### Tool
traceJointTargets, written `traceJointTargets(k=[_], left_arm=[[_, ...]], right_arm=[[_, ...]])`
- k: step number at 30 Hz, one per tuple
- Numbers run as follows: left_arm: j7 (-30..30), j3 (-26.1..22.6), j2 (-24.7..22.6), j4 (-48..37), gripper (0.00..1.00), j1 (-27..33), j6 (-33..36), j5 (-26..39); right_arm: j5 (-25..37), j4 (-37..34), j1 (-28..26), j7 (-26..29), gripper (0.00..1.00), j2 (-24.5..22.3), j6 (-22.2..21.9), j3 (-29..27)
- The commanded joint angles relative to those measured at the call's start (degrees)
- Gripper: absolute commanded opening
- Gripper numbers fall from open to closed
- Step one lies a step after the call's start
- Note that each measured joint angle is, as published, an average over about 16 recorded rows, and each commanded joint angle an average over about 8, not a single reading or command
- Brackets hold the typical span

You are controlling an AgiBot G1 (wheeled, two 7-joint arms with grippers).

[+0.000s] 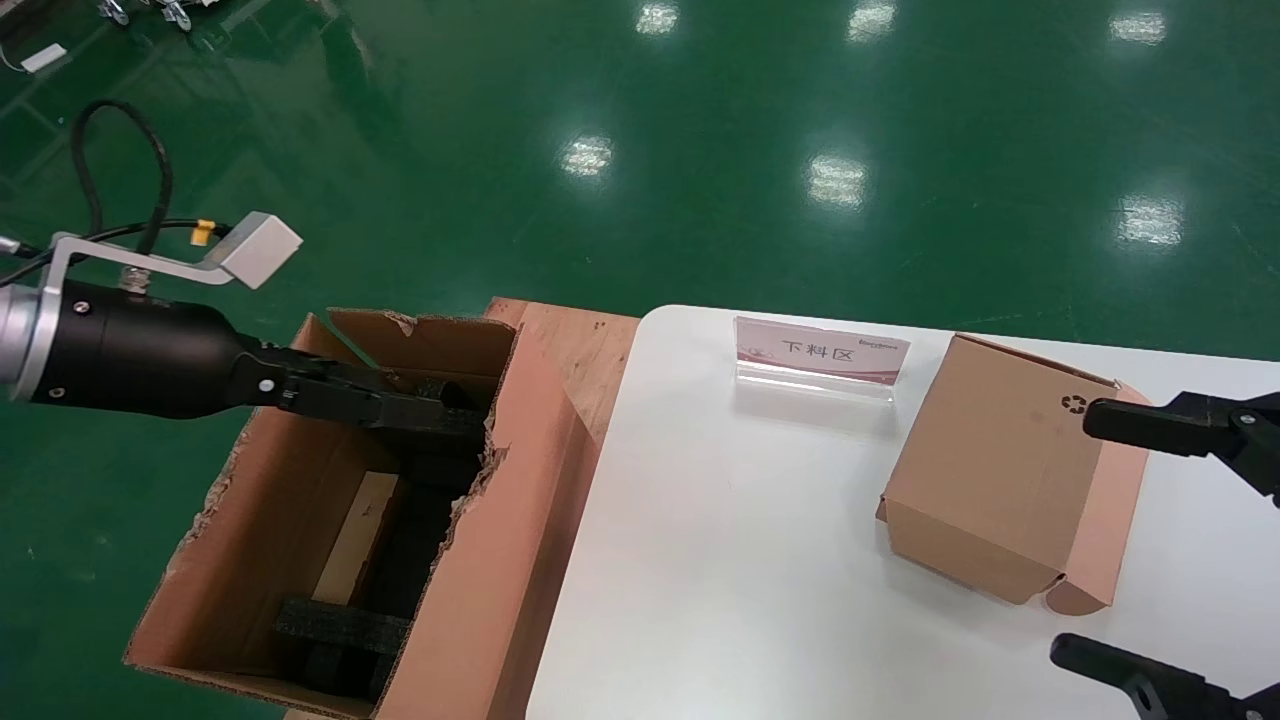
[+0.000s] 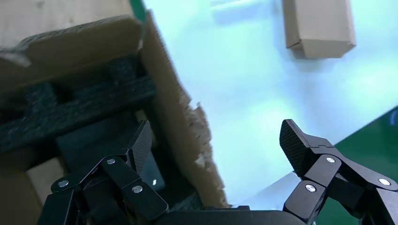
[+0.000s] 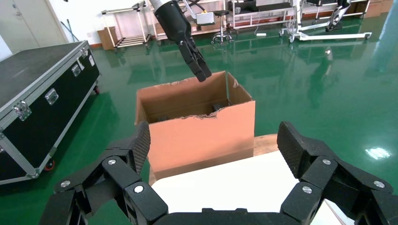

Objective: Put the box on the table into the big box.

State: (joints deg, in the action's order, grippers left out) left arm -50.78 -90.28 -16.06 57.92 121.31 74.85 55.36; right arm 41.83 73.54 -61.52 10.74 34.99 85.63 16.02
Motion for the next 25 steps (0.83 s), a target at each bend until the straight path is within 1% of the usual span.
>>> traceJointTargets(k=[1, 22, 25], left_arm=[[0.76, 1.43, -0.37, 0.3, 1.0, -1.15, 0.21, -0.25], [9.05, 16.84, -4.32, 3.55, 1.0, -13.56, 2.45, -3.03], [9.66, 17.96, -4.6, 3.79, 1.0, -14.46, 2.62, -3.24]], right_arm=[[0.0, 0.0, 0.0, 0.0, 1.0, 0.0, 0.0, 0.0], [0.0, 0.0, 0.0, 0.0, 1.0, 0.0, 0.0, 0.0], [0.0, 0.0, 0.0, 0.0, 1.0, 0.0, 0.0, 0.0]])
